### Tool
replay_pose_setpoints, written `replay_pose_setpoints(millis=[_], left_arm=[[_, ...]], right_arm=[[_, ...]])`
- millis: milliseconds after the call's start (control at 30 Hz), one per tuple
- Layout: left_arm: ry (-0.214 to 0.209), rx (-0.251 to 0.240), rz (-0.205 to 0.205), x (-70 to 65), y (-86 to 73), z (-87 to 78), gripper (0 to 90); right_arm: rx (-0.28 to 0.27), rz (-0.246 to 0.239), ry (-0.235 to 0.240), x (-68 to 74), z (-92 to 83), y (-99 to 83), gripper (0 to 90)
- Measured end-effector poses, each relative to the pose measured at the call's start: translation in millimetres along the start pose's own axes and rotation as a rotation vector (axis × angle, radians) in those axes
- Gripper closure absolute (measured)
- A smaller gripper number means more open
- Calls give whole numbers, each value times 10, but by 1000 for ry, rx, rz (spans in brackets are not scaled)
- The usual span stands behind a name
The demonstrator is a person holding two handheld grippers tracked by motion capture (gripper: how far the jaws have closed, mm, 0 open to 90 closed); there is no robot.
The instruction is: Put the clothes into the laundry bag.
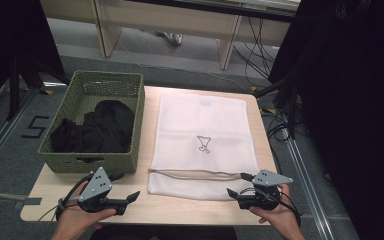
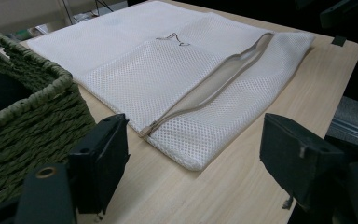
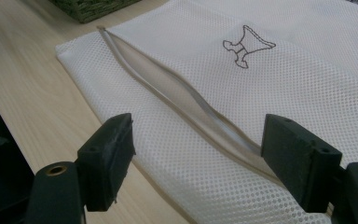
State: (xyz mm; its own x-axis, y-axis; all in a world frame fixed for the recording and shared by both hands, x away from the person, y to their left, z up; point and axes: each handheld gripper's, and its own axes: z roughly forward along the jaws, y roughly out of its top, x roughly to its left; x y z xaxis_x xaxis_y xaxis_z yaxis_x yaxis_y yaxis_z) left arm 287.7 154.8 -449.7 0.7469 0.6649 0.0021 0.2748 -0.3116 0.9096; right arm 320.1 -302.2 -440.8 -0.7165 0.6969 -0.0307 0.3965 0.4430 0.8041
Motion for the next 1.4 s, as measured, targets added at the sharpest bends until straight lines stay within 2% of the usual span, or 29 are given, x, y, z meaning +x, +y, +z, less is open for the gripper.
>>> replay_pose_setpoints(millis=[100,133,167,200,300,333,367,400,533,567,633,767,800,833,867,1000,1033,1100,1133,1167,1300,1367,1400], left_arm=[[-3,11,-5,-10,-12,9,228],[-2,6,8,-7,-4,12,228],[-5,12,16,-6,-2,10,229],[-4,19,15,-7,-7,12,229],[-10,23,14,-18,-13,22,227],[-13,21,31,-16,-6,24,227],[-9,14,33,-20,-4,26,227],[7,10,34,-24,2,18,227],[9,2,43,-1,7,16,227],[11,6,47,2,5,17,227],[3,8,53,6,8,21,228],[7,12,39,-4,2,29,227],[9,13,51,13,7,28,226],[9,13,51,13,7,28,226],[16,11,38,9,5,28,225],[18,14,29,11,3,29,225],[18,14,30,11,2,33,225],[10,20,57,24,2,38,225],[16,32,47,14,-3,41,224],[16,32,47,14,-3,41,224],[16,34,43,11,-5,44,224],[12,35,25,12,-10,50,223],[11,35,53,30,-4,50,223]], right_arm=[[0,-14,0,-12,3,4,266],[7,-6,11,-6,11,-1,266],[6,-28,8,-20,15,-1,266],[12,-5,0,-5,10,-4,266],[8,-17,-1,-19,8,-1,266],[10,-21,-4,-19,12,-3,266],[13,-22,8,-16,24,-4,266],[17,-23,-1,-8,27,-2,266],[25,-34,0,-11,38,-1,266],[24,-50,-7,-18,41,2,266],[23,-45,-5,-20,46,6,266],[40,-24,0,-5,65,4,246],[39,-49,-3,-17,88,18,226],[39,-49,-3,-17,88,18,226],[30,-44,7,-23,129,36,192],[36,-68,15,-57,203,77,179],[48,-73,16,-69,237,96,179],[63,-93,12,-100,301,116,179],[86,-94,3,-128,366,135,180],[86,-94,3,-128,366,135,180],[139,-162,-17,-163,573,217,189],[149,-161,-16,-151,613,233,193],[151,-179,-14,-153,662,250,199]])
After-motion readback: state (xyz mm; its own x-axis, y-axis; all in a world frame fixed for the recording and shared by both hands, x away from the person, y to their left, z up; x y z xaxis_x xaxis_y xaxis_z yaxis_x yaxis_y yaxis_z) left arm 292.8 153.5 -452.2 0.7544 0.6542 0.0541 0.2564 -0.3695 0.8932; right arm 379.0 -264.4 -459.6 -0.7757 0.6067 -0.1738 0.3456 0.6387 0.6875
